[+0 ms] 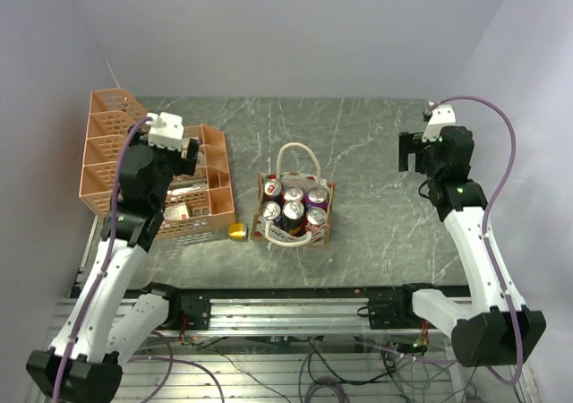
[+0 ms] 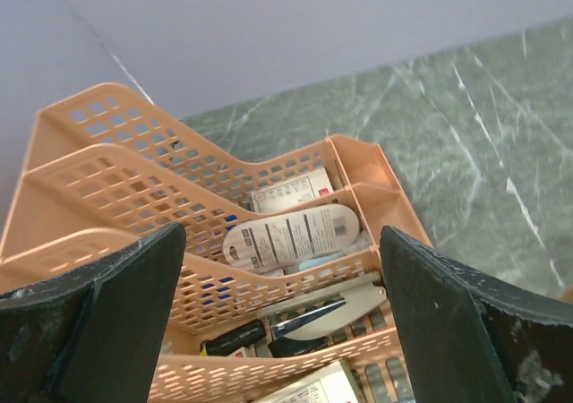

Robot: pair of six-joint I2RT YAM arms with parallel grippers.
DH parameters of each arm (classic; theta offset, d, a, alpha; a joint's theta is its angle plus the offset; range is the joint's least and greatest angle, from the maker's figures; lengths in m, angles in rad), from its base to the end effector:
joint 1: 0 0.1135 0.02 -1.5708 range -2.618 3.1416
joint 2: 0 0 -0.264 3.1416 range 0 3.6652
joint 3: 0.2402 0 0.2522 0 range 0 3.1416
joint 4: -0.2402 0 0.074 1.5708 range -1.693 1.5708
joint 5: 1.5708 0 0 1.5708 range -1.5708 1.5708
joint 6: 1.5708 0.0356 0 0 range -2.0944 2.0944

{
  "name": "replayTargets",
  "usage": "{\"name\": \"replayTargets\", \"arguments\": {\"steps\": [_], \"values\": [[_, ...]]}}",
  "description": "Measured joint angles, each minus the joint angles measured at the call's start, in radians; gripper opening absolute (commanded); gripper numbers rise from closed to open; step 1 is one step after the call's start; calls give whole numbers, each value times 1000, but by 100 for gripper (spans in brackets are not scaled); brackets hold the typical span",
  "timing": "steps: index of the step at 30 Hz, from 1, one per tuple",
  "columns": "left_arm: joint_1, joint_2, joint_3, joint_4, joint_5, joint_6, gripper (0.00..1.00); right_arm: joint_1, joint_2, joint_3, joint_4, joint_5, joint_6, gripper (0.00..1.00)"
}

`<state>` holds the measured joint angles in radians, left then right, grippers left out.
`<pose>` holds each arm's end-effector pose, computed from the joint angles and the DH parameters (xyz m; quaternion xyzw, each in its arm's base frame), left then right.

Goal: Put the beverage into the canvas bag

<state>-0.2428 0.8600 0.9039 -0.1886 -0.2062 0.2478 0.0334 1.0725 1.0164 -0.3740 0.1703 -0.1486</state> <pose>0.1935 -0.0404 0.3686 0.1174 0.7462 0.0795 0.6505 0.2410 0.0020 0.3461 -0.0305 0.8394 -0.1024 0.5330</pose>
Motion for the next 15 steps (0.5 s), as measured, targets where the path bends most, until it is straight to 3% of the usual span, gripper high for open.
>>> {"name": "replayTargets", "arguments": {"steps": [6, 15], "values": [[50, -125, -45, 51, 10, -98, 99, -13, -134, -63, 39, -2, -6, 100], [90, -129, -43, 32, 32, -148, 95, -59, -307, -170, 74, -83, -28, 100]]}}
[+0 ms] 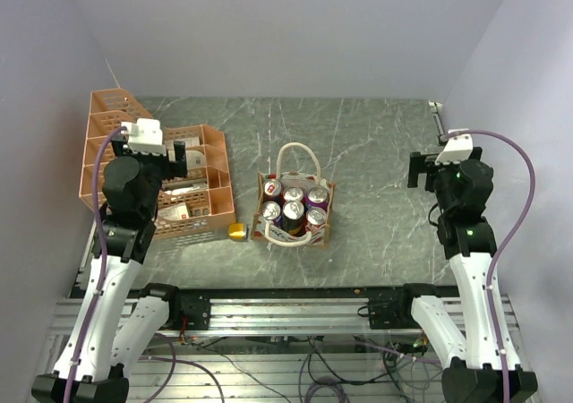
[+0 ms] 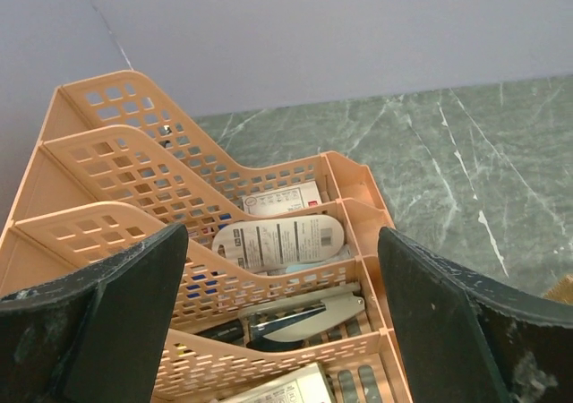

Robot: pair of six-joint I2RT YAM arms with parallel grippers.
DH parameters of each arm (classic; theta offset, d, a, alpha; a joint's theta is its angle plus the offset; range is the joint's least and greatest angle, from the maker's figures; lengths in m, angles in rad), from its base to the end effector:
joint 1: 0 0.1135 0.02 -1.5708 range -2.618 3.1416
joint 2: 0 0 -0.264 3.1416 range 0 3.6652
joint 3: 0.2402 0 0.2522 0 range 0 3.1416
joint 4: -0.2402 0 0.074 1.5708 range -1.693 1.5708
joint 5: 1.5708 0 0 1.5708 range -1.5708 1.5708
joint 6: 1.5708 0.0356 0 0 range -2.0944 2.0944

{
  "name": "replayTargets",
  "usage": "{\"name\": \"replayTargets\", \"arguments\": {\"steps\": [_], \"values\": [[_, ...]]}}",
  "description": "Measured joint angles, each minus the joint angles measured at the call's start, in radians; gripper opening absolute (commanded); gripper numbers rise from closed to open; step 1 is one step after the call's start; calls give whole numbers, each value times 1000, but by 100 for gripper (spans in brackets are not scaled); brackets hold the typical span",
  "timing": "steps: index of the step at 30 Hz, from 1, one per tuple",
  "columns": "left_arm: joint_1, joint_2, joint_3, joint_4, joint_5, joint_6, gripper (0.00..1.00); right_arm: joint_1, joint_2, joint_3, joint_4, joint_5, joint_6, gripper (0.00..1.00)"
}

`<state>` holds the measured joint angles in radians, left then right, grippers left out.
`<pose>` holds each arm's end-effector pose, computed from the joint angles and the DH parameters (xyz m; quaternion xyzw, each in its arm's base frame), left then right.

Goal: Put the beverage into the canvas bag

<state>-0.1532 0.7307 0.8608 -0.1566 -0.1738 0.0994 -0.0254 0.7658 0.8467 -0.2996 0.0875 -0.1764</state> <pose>0.1665 -0.0195 0.3781 0.0298 0.7157 0.0435 0.6965 0.1757 -0.0076 0.3523 -0.0315 0.7791 -0.0969 0.6185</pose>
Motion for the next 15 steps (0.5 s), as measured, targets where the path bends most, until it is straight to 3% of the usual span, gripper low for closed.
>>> {"name": "replayTargets", "arguments": {"steps": [15], "values": [[12, -68, 28, -86, 109, 16, 98, -92, -64, -14, -20, -92, -34, 100]]}}
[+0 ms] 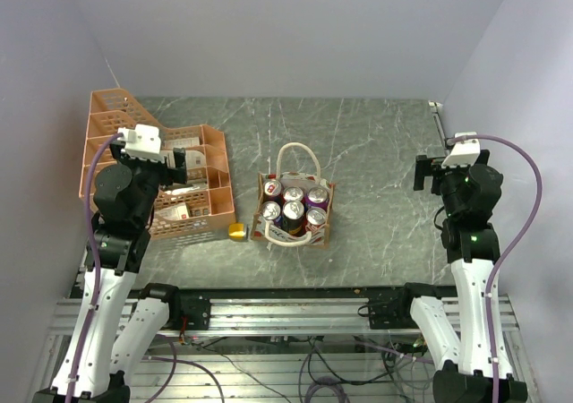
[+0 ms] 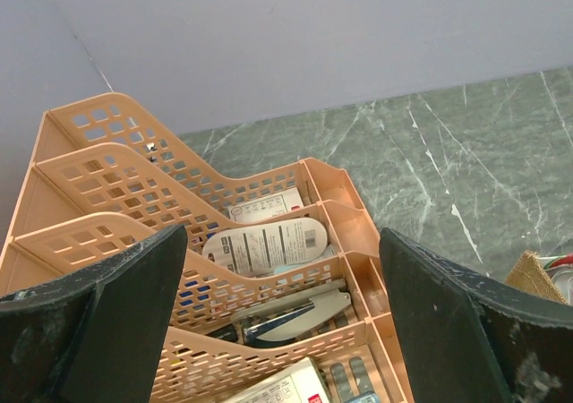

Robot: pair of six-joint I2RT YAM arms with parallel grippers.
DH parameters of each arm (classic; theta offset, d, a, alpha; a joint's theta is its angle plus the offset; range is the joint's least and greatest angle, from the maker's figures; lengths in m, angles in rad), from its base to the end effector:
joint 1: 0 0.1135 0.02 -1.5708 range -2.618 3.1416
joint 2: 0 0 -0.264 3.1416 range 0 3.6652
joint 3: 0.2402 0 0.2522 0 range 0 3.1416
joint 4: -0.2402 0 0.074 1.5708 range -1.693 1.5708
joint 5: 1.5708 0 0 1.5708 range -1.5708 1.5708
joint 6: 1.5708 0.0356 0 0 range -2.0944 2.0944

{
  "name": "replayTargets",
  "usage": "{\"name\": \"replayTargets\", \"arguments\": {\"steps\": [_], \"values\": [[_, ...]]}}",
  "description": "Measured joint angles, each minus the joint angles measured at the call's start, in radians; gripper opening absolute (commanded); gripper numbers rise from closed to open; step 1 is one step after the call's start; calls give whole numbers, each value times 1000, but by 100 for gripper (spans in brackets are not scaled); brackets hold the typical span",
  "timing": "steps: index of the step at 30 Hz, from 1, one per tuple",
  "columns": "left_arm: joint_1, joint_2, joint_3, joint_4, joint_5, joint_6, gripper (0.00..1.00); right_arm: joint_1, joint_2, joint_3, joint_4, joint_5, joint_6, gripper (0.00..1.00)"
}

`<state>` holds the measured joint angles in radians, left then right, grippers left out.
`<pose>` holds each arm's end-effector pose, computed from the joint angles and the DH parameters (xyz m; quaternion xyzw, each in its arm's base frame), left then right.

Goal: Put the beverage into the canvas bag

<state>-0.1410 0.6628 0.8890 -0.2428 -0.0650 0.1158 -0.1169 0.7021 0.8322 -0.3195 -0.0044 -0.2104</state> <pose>0.1455 -0.0183 0.3875 0.0687 0.7096 0.0143 0.7011 0.1601 -0.0186 0.3546 -0.0374 0.7699 -0.1021 0.6288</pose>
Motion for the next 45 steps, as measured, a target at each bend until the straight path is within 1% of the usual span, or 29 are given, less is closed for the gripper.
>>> {"name": "replayTargets", "arguments": {"steps": [45], "values": [[0, 3, -7, -2, 18, 16, 98, 0, 11, 0, -27, 11, -35, 100]]}}
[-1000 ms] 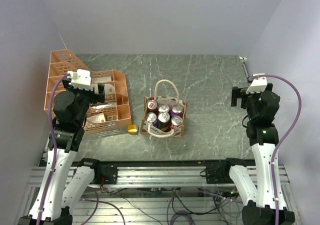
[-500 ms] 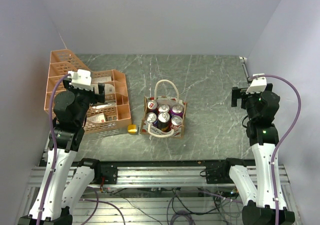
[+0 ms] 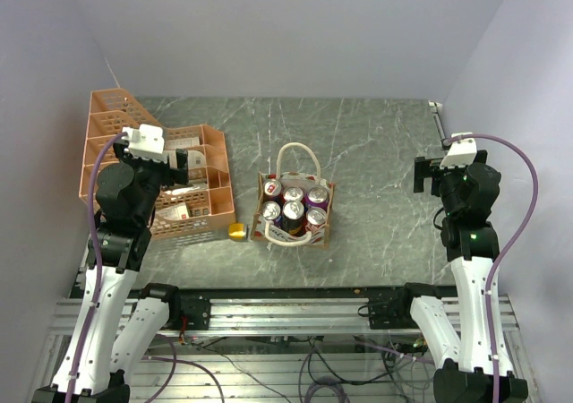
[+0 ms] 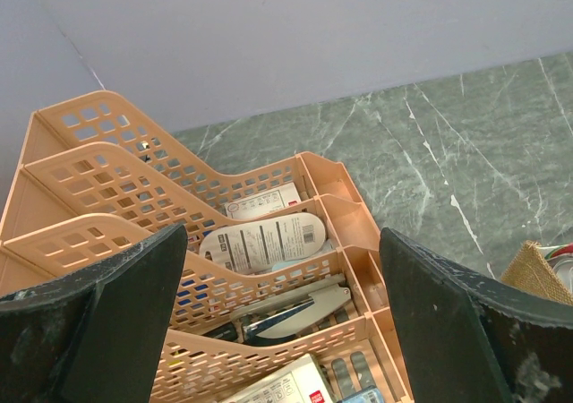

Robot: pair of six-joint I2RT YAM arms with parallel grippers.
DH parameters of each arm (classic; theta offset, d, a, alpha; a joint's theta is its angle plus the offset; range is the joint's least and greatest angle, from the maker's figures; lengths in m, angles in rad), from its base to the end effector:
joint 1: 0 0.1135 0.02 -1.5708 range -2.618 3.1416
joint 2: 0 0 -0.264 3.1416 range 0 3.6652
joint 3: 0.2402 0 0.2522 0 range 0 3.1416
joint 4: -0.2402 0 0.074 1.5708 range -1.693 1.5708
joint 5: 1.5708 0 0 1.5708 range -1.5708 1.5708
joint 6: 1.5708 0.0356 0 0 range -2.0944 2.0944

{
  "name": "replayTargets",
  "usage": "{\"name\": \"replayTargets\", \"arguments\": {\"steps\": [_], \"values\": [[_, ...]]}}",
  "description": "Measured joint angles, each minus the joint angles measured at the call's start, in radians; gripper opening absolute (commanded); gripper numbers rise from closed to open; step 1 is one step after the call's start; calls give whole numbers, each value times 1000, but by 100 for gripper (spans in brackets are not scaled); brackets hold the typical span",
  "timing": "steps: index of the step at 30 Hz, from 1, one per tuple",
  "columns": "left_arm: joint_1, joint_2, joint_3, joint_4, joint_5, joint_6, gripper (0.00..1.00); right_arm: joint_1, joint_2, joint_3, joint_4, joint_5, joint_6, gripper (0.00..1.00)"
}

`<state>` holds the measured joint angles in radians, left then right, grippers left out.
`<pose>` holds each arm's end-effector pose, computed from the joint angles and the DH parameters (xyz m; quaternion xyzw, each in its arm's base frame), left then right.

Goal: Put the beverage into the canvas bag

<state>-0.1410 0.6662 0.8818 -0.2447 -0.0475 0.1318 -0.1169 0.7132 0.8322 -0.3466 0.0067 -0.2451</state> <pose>0.1472 -0.0192 0.3845 0.0811 0.7127 0.0138 0.6966 0.1621 -0.0193 0.3501 -0.0481 0.7813 -0.1146 0.6116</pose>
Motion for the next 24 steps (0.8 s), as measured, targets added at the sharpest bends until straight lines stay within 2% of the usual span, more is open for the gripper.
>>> {"name": "replayTargets", "arguments": {"steps": [24], "values": [[0, 0, 0, 0, 1, 10, 98, -1, -5, 0, -3, -4, 0, 100]]}}
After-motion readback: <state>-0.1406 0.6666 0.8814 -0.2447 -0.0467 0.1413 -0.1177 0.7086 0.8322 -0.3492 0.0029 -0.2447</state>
